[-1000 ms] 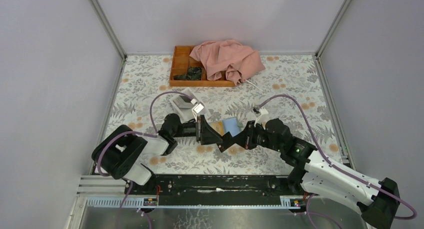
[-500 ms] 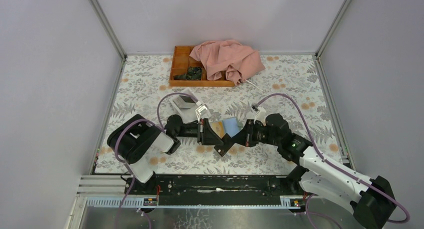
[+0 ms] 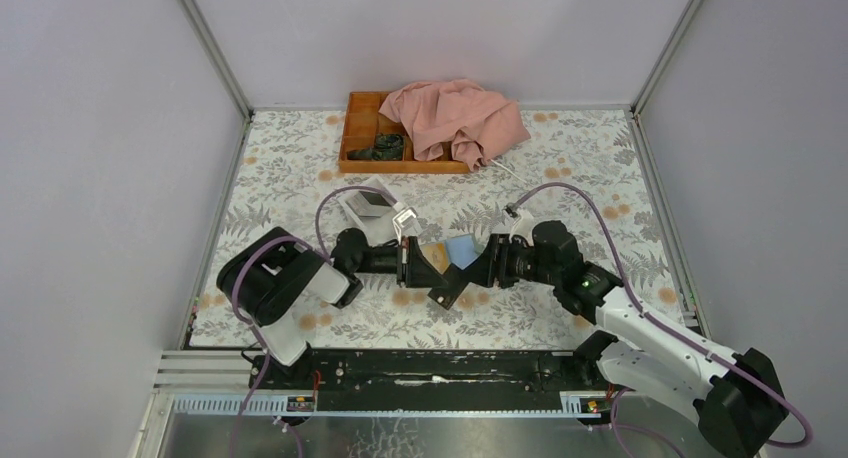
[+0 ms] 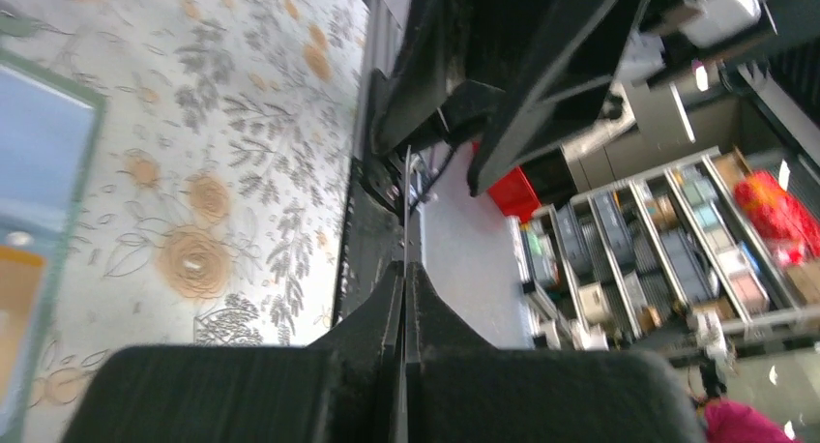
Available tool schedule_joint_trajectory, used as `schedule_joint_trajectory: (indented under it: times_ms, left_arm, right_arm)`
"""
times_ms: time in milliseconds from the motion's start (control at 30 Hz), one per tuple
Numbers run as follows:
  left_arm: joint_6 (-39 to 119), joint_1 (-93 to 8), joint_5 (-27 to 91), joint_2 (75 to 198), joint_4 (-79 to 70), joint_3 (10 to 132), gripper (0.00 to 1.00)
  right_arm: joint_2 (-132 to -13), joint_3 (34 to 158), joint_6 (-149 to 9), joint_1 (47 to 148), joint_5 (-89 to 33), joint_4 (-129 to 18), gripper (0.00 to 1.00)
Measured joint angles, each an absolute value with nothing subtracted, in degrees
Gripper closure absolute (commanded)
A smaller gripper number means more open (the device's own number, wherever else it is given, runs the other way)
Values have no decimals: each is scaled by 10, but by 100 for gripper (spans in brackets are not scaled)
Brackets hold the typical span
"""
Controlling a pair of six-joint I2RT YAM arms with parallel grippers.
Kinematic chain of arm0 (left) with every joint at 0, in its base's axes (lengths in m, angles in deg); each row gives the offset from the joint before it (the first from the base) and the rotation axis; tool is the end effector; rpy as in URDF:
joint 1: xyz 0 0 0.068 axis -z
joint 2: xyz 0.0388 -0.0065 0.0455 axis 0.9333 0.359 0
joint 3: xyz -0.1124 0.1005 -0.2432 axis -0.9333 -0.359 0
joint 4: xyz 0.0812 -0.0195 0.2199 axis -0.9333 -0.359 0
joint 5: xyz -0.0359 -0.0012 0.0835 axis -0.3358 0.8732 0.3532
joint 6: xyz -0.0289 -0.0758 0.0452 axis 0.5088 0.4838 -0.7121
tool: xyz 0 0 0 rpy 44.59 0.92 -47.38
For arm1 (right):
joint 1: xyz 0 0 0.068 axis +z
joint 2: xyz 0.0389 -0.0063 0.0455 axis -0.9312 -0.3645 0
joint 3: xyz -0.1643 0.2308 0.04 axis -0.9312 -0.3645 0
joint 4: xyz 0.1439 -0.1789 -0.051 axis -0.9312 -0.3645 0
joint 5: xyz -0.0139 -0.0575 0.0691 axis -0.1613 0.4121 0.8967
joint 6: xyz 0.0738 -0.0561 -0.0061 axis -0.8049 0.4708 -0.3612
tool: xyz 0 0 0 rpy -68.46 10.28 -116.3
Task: Put the credit cards into the card holder
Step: Pick up the credit card from the storage box.
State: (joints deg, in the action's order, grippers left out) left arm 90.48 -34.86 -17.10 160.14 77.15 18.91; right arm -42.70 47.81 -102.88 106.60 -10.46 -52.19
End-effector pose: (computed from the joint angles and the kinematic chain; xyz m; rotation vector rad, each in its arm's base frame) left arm 0.1945 -0.2169 0.1975 0.5746 1.8463 -1.9566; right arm 0.1425 0.1557 0.2447 -0.2867 2.1177 1.2772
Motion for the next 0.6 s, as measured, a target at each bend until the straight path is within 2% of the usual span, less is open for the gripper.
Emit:
schedule_joint_trajectory:
  times_ms: [333,600]
  left_arm:
    - [816,-341,85,1498,528,189,100]
    - [873,-297,291,1517,471,189,100]
  right_arm:
    - [-411,495,-982,1064,-232,-546,45]
    - [-475,519,-952,1064,-358,-558,49]
